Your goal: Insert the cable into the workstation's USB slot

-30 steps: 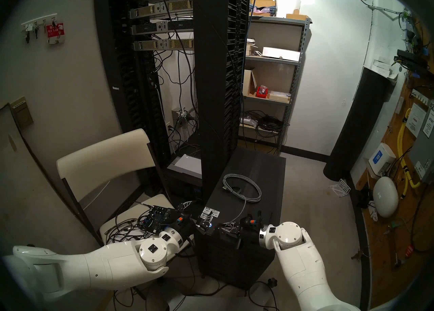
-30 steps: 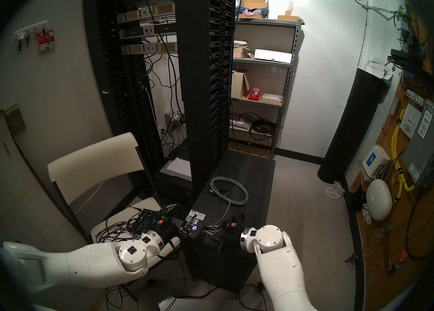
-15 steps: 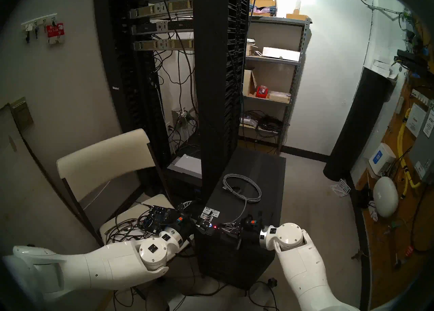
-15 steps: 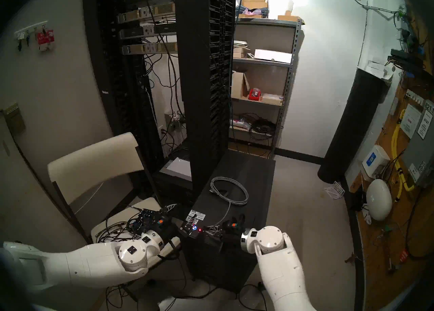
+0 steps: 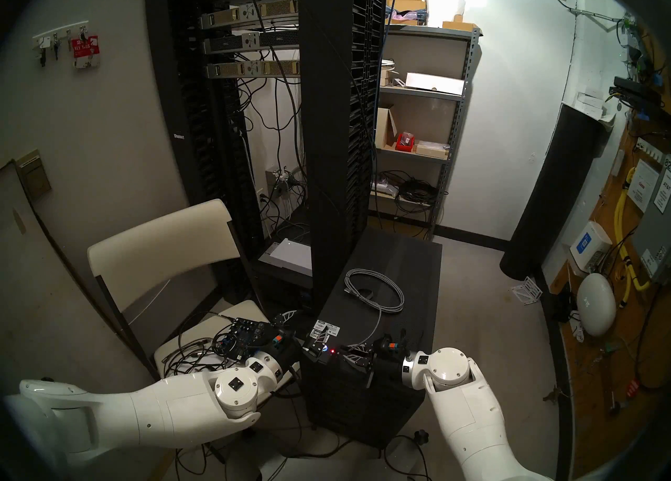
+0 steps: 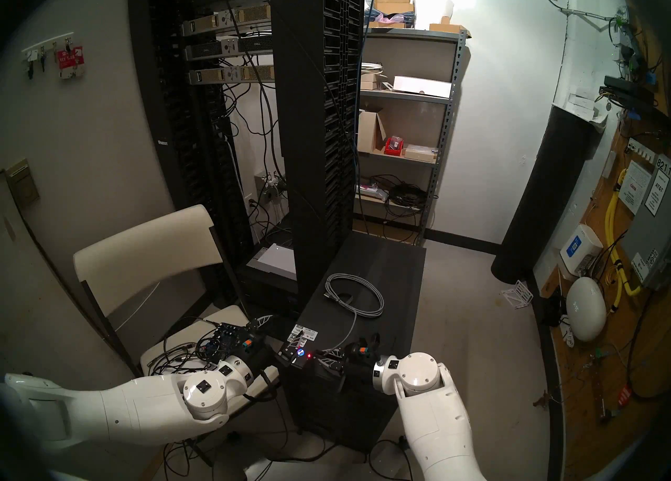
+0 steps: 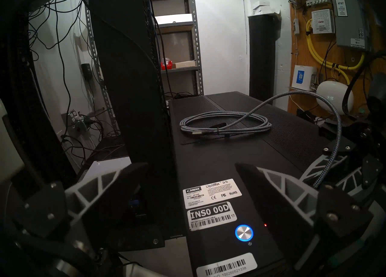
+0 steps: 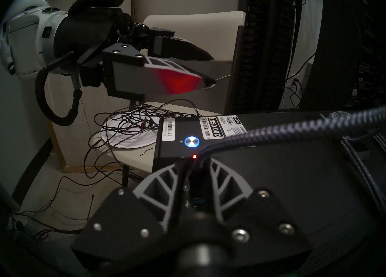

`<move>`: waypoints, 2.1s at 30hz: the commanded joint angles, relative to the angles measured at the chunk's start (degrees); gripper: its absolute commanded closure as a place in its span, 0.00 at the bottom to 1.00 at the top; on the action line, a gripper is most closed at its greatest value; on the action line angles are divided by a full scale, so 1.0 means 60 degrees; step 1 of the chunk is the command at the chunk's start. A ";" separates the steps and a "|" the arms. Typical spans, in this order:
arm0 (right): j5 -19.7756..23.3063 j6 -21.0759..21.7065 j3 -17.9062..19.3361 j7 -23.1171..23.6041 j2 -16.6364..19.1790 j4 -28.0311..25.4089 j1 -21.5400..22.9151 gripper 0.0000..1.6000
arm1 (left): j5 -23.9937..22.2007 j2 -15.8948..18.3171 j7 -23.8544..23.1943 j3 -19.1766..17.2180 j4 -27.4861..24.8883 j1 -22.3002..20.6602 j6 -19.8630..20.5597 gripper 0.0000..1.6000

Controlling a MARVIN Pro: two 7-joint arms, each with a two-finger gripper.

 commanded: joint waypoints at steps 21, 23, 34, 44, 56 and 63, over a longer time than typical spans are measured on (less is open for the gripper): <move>0.0147 0.0279 0.0804 -0.0047 0.0076 -0.1365 -0.1361 0.29 | -0.0019 0.0004 0.0130 -0.0085 -0.0258 -0.0107 -0.0043 0.00; 0.0148 0.0323 0.0891 -0.0067 0.0087 -0.1480 -0.1429 0.30 | -0.0019 -0.0034 0.0126 -0.0077 -0.0214 -0.0120 -0.0033 0.00; 0.0308 0.0336 0.1337 -0.0120 0.0100 -0.1718 -0.1562 0.29 | 0.0036 -0.0103 0.0101 -0.0027 -0.0155 -0.0201 0.0050 0.00; 0.0545 0.0269 0.1716 -0.0184 0.0040 -0.1962 -0.1525 0.28 | 0.0025 -0.0130 0.0019 -0.0021 -0.0134 -0.0271 0.0188 0.00; 0.0653 0.0373 0.2088 -0.0146 0.0002 -0.2468 -0.1732 0.29 | 0.0078 -0.0141 -0.0049 -0.0072 -0.0081 -0.0245 0.0219 0.00; 0.0625 0.0358 0.2180 -0.0129 -0.0041 -0.2465 -0.1738 0.26 | 0.0085 -0.0145 -0.0039 -0.0088 -0.0042 -0.0218 0.0180 0.00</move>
